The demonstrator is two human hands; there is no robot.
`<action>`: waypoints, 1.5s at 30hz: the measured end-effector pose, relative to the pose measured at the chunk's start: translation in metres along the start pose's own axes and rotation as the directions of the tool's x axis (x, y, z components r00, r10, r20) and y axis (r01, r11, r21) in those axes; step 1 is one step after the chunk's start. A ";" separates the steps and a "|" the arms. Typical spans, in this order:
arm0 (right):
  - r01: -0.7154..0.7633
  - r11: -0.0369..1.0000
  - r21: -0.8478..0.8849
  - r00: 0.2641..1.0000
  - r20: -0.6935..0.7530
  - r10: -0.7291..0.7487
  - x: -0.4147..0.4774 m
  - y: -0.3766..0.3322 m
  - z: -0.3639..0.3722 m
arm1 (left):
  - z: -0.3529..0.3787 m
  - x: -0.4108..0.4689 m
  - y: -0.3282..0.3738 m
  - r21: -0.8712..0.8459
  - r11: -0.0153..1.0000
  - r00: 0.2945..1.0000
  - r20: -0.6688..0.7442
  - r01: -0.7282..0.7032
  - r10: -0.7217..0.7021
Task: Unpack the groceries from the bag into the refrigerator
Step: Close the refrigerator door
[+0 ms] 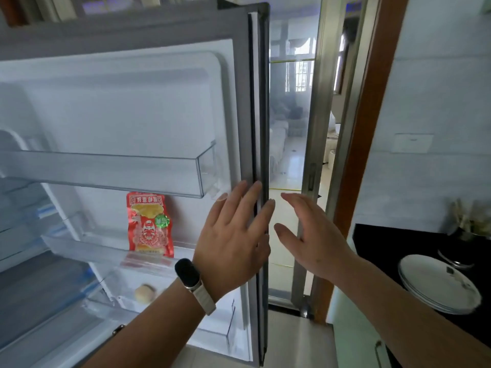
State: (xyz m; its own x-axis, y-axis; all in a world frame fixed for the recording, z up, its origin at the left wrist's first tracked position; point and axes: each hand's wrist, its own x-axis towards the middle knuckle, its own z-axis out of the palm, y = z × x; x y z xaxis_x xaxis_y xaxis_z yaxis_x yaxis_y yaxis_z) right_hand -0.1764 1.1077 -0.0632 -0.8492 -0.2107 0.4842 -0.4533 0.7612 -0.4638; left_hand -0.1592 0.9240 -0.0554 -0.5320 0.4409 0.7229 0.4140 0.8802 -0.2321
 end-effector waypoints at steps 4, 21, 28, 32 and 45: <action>-0.029 0.992 0.119 1.000 -0.002 0.029 0.021 0.015 0.014 | 0.010 0.010 -0.003 0.039 0.999 0.999 -0.042 0.027 -0.025; 0.178 0.645 0.743 0.953 0.033 -0.301 0.082 0.053 0.051 | 0.042 0.016 0.012 0.238 0.945 0.966 -0.183 0.224 -0.183; 0.266 0.577 0.772 0.896 0.024 -0.444 0.094 0.065 0.063 | 0.057 0.012 0.025 0.334 0.902 0.955 -0.201 0.274 -0.216; 0.317 0.516 0.796 0.864 -0.018 -0.503 0.099 0.063 0.069 | 0.055 0.007 0.028 0.377 0.881 0.955 -0.184 0.286 -0.231; 0.395 0.450 0.801 0.829 -0.100 -0.550 0.062 0.025 0.071 | 0.023 -0.029 0.031 0.395 0.866 0.945 -0.232 0.308 -0.230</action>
State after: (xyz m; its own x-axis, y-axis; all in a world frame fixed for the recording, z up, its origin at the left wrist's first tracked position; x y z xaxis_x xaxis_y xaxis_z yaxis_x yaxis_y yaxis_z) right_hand -0.2595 1.0702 -0.0978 -0.4280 -0.5318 0.7308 -0.7564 -0.2318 -0.6117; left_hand -0.1481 0.9426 -0.0991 -0.4263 0.1734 0.8878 -0.0971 0.9670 -0.2355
